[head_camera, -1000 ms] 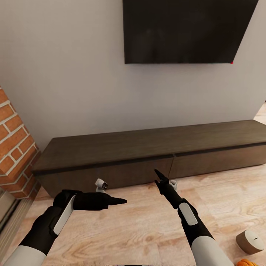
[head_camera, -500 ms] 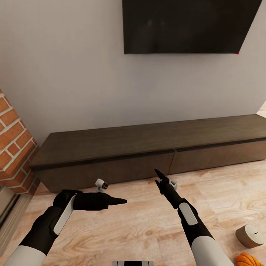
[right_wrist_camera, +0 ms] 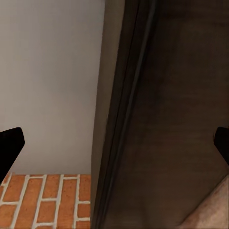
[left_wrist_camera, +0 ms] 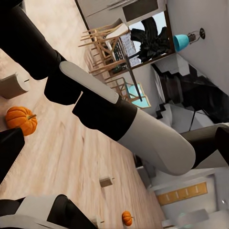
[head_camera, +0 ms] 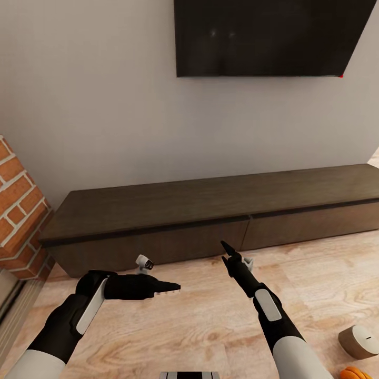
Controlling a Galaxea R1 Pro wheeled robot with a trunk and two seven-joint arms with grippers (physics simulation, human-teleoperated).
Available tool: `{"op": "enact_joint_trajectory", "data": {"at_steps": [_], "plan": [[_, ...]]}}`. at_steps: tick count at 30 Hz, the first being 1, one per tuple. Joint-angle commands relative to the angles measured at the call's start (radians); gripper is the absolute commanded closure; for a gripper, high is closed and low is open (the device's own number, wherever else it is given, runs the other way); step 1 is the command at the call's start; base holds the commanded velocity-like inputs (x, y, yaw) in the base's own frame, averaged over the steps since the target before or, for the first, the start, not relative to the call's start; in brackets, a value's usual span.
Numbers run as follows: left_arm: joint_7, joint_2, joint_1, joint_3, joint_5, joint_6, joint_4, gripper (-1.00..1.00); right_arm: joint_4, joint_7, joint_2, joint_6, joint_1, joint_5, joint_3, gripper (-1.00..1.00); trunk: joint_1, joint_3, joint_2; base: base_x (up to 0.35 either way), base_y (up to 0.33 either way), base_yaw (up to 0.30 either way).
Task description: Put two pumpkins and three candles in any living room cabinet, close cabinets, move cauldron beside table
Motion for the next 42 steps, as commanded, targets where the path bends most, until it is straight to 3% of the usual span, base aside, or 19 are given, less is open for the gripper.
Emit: {"op": "enact_joint_trajectory", "data": {"at_steps": [1, 25, 42], "plan": [[-0.001, 0.001, -0.001, -0.002, 0.003, 0.009, 0.000, -1.00, 0.000, 0.002, 0.001, 0.009, -0.001, -0.006, -0.005, -1.00, 0.000, -0.001, 0.000, 0.239, 0.000, 0.000], [-0.001, 0.002, -0.001, -0.002, 0.004, 0.009, 0.000, -1.00, -0.001, 0.000, 0.007, 0.007, 0.000, -0.009, -0.006, -1.00, 0.000, -0.001, 0.000, 0.044, 0.000, 0.002], [-0.001, 0.002, -0.001, -0.003, 0.004, 0.009, 0.000, -1.00, -0.001, 0.001, 0.007, 0.007, -0.001, -0.009, -0.006, -1.00, 0.000, -0.001, 0.000, 0.000, 0.000, 0.246]]}}
